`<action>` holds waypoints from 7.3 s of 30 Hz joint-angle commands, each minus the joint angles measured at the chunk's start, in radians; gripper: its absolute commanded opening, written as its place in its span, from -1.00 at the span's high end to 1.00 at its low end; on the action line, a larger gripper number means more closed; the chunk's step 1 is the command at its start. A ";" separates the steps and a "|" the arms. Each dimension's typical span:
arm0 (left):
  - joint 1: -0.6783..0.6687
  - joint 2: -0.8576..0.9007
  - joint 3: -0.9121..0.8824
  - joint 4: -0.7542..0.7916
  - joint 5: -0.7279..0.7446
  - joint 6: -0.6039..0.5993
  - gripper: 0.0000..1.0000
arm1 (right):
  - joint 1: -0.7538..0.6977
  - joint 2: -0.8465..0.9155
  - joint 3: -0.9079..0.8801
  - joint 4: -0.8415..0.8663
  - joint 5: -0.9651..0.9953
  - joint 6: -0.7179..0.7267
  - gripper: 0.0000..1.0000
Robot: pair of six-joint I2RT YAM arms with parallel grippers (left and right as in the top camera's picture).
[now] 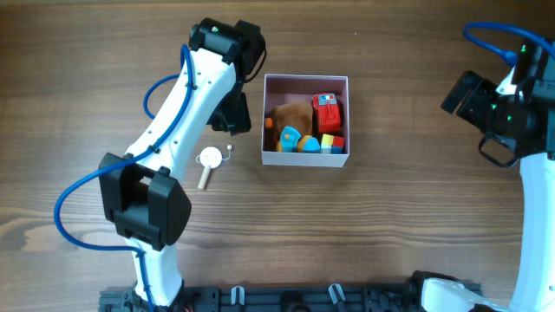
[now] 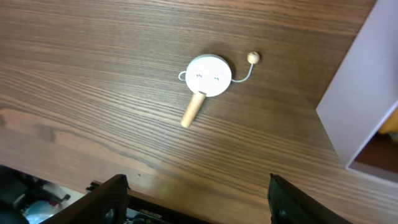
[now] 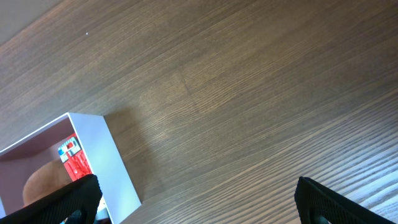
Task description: Pack container
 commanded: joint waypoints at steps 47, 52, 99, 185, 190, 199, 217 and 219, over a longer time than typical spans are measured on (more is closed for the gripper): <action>0.182 -0.168 -0.792 0.722 0.213 0.457 -0.66 | -0.002 0.006 0.005 0.001 -0.011 -0.005 -1.00; 0.182 -0.167 -0.816 0.739 0.213 0.507 -0.59 | -0.002 0.006 0.005 0.001 -0.011 -0.005 -0.99; -0.177 -0.222 -0.234 0.608 0.409 0.294 0.92 | -0.002 0.006 0.005 0.001 -0.011 -0.005 -0.99; 0.122 -0.920 -0.108 0.268 -0.256 -0.012 -1.00 | 0.011 -0.081 0.003 0.008 -0.011 -0.005 -0.99; 0.122 -0.920 -0.108 0.268 -0.256 -0.012 -1.00 | 0.018 -0.273 0.003 0.008 -0.011 -0.005 -0.99; 0.122 -0.920 -0.108 0.268 -0.256 -0.012 -1.00 | 0.018 -0.574 -0.101 0.118 0.076 -0.009 -0.99; 0.122 -0.920 -0.108 0.268 -0.256 -0.012 -1.00 | 0.018 -1.170 -1.085 0.566 -0.265 -0.210 -1.00; 0.122 -0.920 -0.108 0.268 -0.256 -0.012 -1.00 | 0.018 -1.223 -1.162 0.602 -0.283 -0.208 -0.99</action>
